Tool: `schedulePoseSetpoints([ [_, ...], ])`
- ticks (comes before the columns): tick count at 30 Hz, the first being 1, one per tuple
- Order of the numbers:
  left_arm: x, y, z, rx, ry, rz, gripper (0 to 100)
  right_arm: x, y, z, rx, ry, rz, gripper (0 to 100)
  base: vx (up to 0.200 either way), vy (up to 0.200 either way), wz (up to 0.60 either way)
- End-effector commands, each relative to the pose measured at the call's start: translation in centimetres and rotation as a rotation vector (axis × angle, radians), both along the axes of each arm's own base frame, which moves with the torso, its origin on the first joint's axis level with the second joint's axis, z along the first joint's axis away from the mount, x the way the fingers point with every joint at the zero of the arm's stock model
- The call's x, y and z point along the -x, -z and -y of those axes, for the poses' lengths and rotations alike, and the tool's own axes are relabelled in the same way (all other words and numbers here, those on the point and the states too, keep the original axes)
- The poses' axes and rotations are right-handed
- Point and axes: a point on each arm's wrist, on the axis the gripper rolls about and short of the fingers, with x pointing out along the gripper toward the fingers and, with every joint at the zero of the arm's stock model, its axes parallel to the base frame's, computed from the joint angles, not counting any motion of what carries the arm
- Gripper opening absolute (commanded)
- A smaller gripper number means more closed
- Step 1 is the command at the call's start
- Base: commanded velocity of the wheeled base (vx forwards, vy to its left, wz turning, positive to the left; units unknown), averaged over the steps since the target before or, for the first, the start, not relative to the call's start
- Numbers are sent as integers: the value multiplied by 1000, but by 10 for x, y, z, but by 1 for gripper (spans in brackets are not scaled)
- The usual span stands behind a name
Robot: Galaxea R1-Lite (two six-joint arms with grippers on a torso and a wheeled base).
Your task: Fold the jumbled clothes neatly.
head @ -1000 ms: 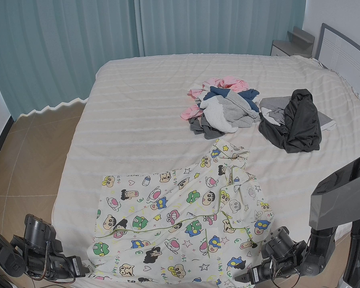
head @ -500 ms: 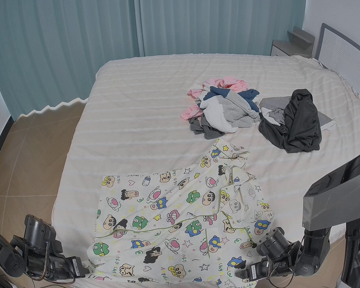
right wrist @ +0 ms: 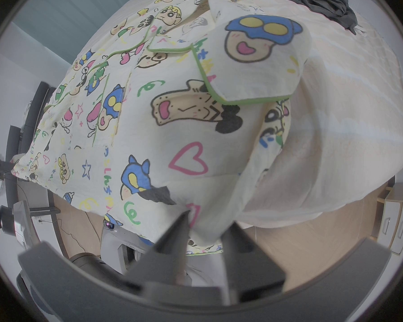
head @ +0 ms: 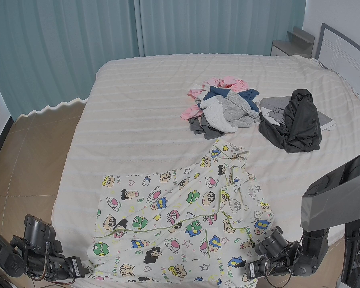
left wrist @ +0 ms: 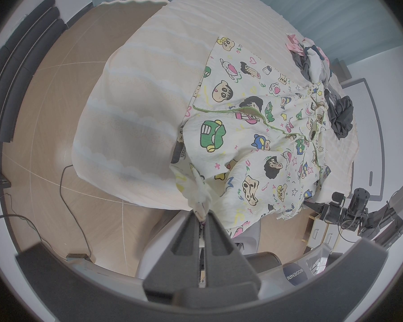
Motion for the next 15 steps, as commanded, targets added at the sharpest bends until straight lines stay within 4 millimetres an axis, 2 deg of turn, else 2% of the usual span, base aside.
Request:
schedulePoseSetpoints([
  [1,4,2,-1,-3,0,-16,0,4,-1,1,4,-9,-8,0,0,0,0],
  [5,4,2,-1,-2,-1,-16,0,8,-3,4,8,-7,-14,0,0,0,0],
  [15,4,-6,0,34,12,47,0,22,-33,17,-62,-15,13,0,0,0,0],
])
